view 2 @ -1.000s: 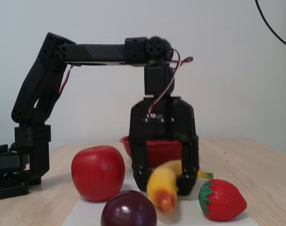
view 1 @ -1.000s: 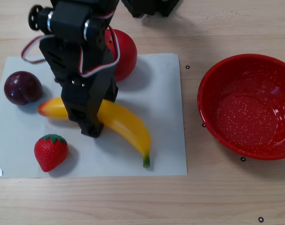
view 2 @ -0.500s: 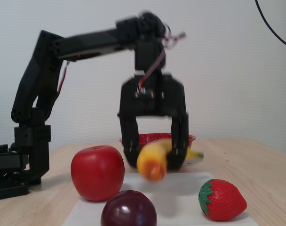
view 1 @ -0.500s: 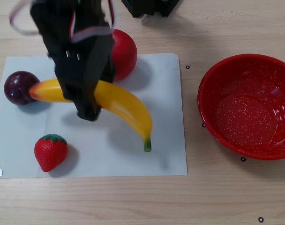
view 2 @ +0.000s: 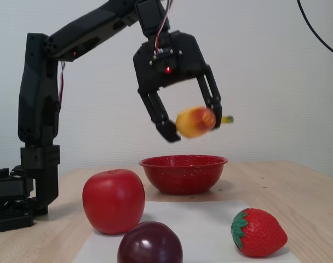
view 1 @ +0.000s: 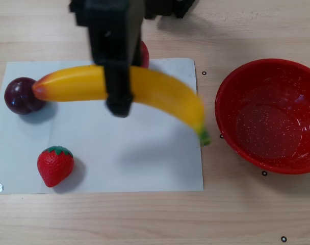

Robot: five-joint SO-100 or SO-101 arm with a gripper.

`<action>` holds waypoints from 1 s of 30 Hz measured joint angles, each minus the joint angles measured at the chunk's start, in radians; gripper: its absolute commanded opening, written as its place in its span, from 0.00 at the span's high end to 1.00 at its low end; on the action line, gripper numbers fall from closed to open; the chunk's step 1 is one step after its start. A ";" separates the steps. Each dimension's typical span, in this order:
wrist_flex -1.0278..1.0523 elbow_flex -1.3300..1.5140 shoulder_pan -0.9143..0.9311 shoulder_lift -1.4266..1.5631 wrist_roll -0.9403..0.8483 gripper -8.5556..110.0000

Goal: Grasp the banana and put it in the red bowl.

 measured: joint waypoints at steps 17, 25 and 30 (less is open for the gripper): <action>-0.008 -0.101 0.439 0.081 -0.098 0.93; -0.098 -0.069 0.611 0.084 -0.124 0.93; -0.158 0.060 0.667 0.086 -0.149 0.93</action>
